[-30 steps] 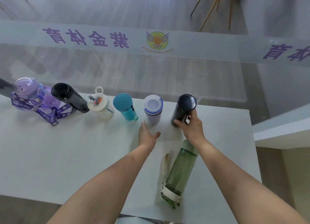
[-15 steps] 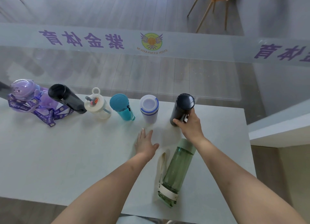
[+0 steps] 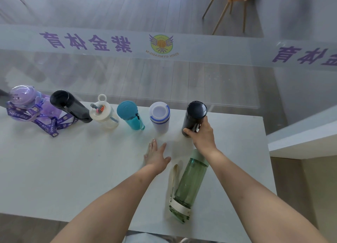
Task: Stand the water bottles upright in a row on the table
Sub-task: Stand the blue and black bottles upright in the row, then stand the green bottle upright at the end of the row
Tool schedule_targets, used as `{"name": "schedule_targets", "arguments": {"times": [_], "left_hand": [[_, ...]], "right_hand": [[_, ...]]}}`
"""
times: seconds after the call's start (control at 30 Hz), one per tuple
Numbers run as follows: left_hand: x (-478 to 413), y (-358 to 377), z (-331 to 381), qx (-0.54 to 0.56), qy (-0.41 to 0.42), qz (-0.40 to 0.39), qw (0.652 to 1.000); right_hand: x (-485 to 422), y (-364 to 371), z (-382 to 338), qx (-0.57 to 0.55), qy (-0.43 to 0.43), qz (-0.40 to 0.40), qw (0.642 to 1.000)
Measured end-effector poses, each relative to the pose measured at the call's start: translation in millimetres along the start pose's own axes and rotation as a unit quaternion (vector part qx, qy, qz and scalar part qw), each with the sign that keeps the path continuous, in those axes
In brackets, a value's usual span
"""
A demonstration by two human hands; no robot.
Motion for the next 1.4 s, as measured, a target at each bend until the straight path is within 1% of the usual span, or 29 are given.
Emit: {"name": "schedule_targets", "arguments": {"times": [0.3, 0.4, 0.5, 0.57, 0.6, 0.63, 0.67, 0.7, 0.73, 0.77, 0.83, 0.87, 0.93, 0.97, 1.0, 1.03, 1.07, 1.1, 1.23, 1.33, 1.4], "left_hand": [[-2, 0, -2, 0.014, -0.002, -0.006, 1.0], [-2, 1, -4, 0.019, -0.001, -0.013, 1.0], [-2, 0, -6, 0.012, 0.017, -0.012, 1.0], [2, -2, -7, 0.011, 0.029, -0.015, 0.999], [5, -2, -9, 0.013, 0.03, -0.014, 0.999], [8, -2, -10, 0.016, 0.031, -0.014, 0.999], [12, -2, -12, 0.018, 0.033, -0.013, 0.999], [16, -1, -13, 0.017, 0.036, -0.013, 0.999], [20, 1, -14, 0.015, 0.04, -0.013, 0.999], [25, 3, -16, 0.012, 0.044, -0.013, 0.999], [33, 7, -20, 0.007, 0.054, -0.015, 0.998], [38, 8, -22, 0.005, 0.06, -0.015, 0.998], [46, 10, -30, 0.004, 0.068, -0.019, 0.997], [51, 11, -34, 0.007, 0.069, -0.022, 0.997], [56, 13, -38, 0.012, 0.068, -0.027, 0.997], [61, 14, -42, 0.02, 0.064, -0.032, 0.997], [67, 16, -47, 0.03, 0.059, -0.037, 0.997], [73, 17, -51, 0.038, 0.053, -0.04, 0.997], [91, 18, -64, 0.046, 0.044, -0.051, 0.997], [97, 17, -68, 0.05, 0.037, -0.054, 0.997], [98, 15, -66, 0.053, 0.033, -0.049, 0.997]], "right_hand": [[1, 2, 3, 0.007, -0.002, -0.019, 1.0], [1, 4, 6, 0.008, 0.01, -0.028, 1.0], [4, -1, 15, 0.022, 0.03, -0.05, 0.998], [14, -17, 20, 0.047, 0.032, -0.039, 0.998], [21, -28, 19, 0.052, 0.017, -0.023, 0.998], [31, -40, 14, 0.058, -0.018, -0.004, 0.998], [43, -50, 7, 0.069, -0.071, 0.011, 0.995], [57, -56, 0, 0.085, -0.133, 0.012, 0.987], [74, -56, -7, 0.105, -0.198, -0.003, 0.974], [91, -52, -13, 0.129, -0.265, -0.031, 0.955], [123, -33, -13, 0.195, -0.373, -0.116, 0.9], [138, -22, -6, 0.245, -0.397, -0.177, 0.867], [166, -6, 20, 0.359, -0.395, -0.293, 0.793], [175, -5, 32, 0.412, -0.387, -0.323, 0.759], [181, -6, 41, 0.456, -0.383, -0.336, 0.73], [186, -6, 45, 0.489, -0.381, -0.34, 0.707], [191, -6, 46, 0.511, -0.381, -0.338, 0.692], [193, -4, 46, 0.525, -0.379, -0.335, 0.685], [195, 3, 43, 0.543, -0.378, -0.309, 0.683], [194, -3, 39, 0.543, -0.392, -0.306, 0.677], [190, -11, 36, 0.519, -0.387, -0.296, 0.702]]}}
Point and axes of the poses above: each hand's wrist, its own x-axis away from the middle knuckle, its own y-axis out of the palm, z = x × y, the point moved 10 cm from there along -x, towards the middle knuckle, and after that the axes turned 15 degrees about z, right-handed, at the moved point
